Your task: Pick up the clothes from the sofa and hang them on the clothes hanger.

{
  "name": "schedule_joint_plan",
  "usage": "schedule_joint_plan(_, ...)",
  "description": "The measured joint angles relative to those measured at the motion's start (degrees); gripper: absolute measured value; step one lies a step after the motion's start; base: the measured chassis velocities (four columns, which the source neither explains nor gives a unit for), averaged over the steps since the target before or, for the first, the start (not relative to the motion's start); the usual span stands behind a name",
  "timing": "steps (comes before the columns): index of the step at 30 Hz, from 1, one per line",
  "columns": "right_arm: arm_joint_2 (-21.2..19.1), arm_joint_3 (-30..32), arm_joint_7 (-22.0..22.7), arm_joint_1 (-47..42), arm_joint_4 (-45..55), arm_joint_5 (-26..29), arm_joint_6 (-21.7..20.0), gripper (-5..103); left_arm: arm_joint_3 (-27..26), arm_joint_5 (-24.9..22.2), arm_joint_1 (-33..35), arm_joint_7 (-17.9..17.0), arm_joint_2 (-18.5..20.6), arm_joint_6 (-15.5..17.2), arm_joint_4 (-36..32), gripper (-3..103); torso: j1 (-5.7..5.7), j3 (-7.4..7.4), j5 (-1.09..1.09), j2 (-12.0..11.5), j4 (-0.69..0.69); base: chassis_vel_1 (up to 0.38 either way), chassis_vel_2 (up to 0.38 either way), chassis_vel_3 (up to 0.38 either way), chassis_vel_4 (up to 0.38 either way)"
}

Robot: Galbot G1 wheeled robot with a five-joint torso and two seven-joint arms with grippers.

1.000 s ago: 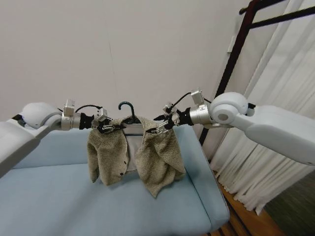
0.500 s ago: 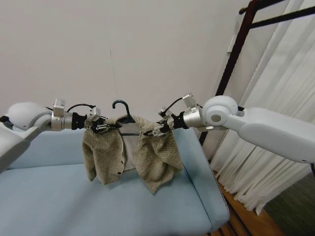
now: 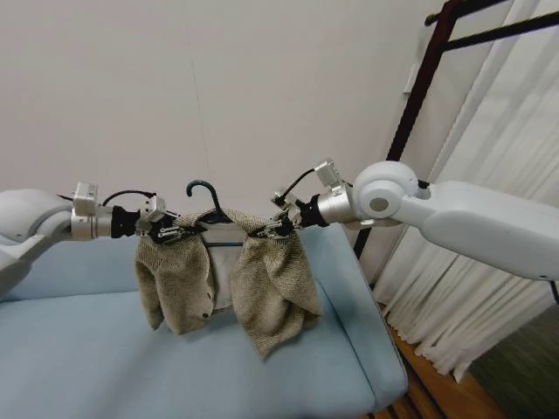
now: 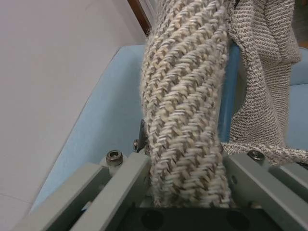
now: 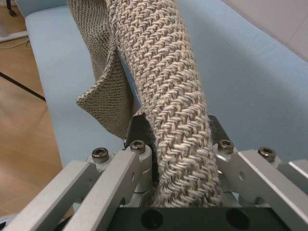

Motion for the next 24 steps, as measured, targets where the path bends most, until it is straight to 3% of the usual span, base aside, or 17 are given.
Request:
schedule_joint_plan(5,-0.14,1.72,0.68,-1.67,0.89,-0.15,0.28,14,-0.17,-1.13,0.72,-3.23,0.9,-0.55,-0.62,7,0.0,0.0,0.01,0.0,0.0,0.0,0.0,0.0,0.0)
schedule_joint_plan(8,-0.61,3.68,1.82,-3.75,1.44,-0.2,0.44,13,-0.17,-2.03,0.88,-6.43,0.69,-0.67,-0.92,22,0.0,0.0,0.01,0.0,0.0,0.0,0.0,0.0,0.0)
schedule_joint_plan(10,-0.96,4.4,2.11,-4.6,1.51,-0.28,0.54,12,-0.14,-2.4,1.01,-7.7,0.63,-0.7,-1.09,22,0.0,0.0,0.01,0.0,0.01,0.0,0.0,0.0,0.0)
schedule_joint_plan(13,-2.53,6.81,2.27,-7.58,1.1,-0.69,0.75,10,-0.05,-3.41,1.22,-13.36,-0.1,-0.09,-1.44,38,0.0,0.0,0.01,0.0,0.0,0.0,0.0,0.0,0.0)
schedule_joint_plan(14,-2.53,6.81,2.27,-7.58,1.1,-0.69,0.75,10,-0.05,-3.41,1.22,-13.36,-0.1,-0.09,-1.44,38,0.0,0.0,0.01,0.0,0.0,0.0,0.0,0.0,0.0)
schedule_joint_plan(17,-4.44,10.42,2.53,-11.91,0.62,-1.3,0.88,10,-0.02,-6.76,1.02,-21.29,-1.39,1.72,-1.28,55,0.01,0.01,0.03,0.0,-0.02,0.0,0.0,0.0,0.0)
schedule_joint_plan(19,-4.84,11.32,2.83,-12.99,0.64,-1.43,1.12,10,-0.02,-7.13,0.73,-22.18,-1.66,1.95,-1.06,55,0.01,0.01,0.03,0.0,-0.02,0.0,0.0,0.0,0.0)
schedule_joint_plan(23,-6.06,17.11,5.32,-19.22,0.79,-2.32,2.3,10,0.04,-8.75,-0.78,-25.49,-3.13,3.19,-0.59,77,0.0,0.01,0.03,0.0,0.01,0.0,0.0,0.0,0.0)
schedule_joint_plan(24,-6.21,17.86,5.96,-20.03,0.8,-2.54,2.68,10,0.02,-8.89,-0.79,-26.0,-3.36,3.33,-0.62,77,0.01,0.01,0.02,0.0,0.01,0.0,0.0,0.0,0.0)
